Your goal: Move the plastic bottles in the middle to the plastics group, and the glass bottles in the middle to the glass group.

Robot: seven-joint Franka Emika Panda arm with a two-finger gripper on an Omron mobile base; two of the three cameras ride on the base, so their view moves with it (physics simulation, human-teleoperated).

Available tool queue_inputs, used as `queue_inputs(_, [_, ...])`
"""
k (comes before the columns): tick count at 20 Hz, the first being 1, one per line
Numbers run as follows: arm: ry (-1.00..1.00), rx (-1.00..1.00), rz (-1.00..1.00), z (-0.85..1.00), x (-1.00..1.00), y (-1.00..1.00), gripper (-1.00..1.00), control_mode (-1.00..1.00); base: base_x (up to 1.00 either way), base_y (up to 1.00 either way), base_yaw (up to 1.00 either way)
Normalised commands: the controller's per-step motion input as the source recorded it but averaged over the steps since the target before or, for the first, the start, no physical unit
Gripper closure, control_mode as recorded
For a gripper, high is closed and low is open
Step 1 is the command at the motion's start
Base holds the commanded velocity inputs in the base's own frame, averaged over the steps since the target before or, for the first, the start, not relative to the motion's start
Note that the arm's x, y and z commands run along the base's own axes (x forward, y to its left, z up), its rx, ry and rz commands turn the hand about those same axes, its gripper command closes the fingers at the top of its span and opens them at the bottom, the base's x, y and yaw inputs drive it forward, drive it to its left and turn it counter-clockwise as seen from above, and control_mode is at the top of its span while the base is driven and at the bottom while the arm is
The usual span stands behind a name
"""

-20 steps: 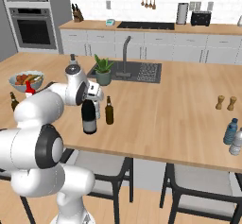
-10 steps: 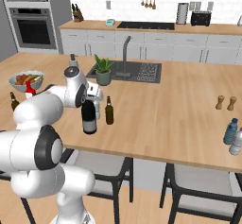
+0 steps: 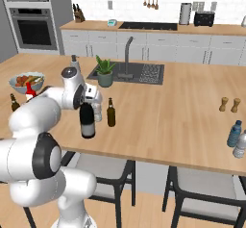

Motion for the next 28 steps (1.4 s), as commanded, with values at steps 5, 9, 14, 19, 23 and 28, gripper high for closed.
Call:
queue_inputs(5, [0.23,0.0,0.01,0.31,-0.45,0.66,1.0,-1.0,0.0,0.0,0.0])
queue_inputs(9, [0.12,-0.01,0.0,0.29,-0.02,0.82,1.0,-1.0,0.0,0.0,0.0])
queue_inputs(14, [0.09,0.0,0.0,0.06,0.27,0.8,1.0,-1.0,0.0,0.0,0.0])
queue_inputs(19, [0.09,0.0,0.0,0.0,0.39,0.86,1.0,-1.0,0.0,0.0,0.0])
queue_inputs(23, [0.02,0.0,0.0,0.0,0.1,0.49,1.0,-1.0,0.0,0.0,0.0])
queue_inputs(28, [-0.06,0.0,0.0,0.0,0.0,0.32,1.0,-1.0,0.0,0.0,0.0])
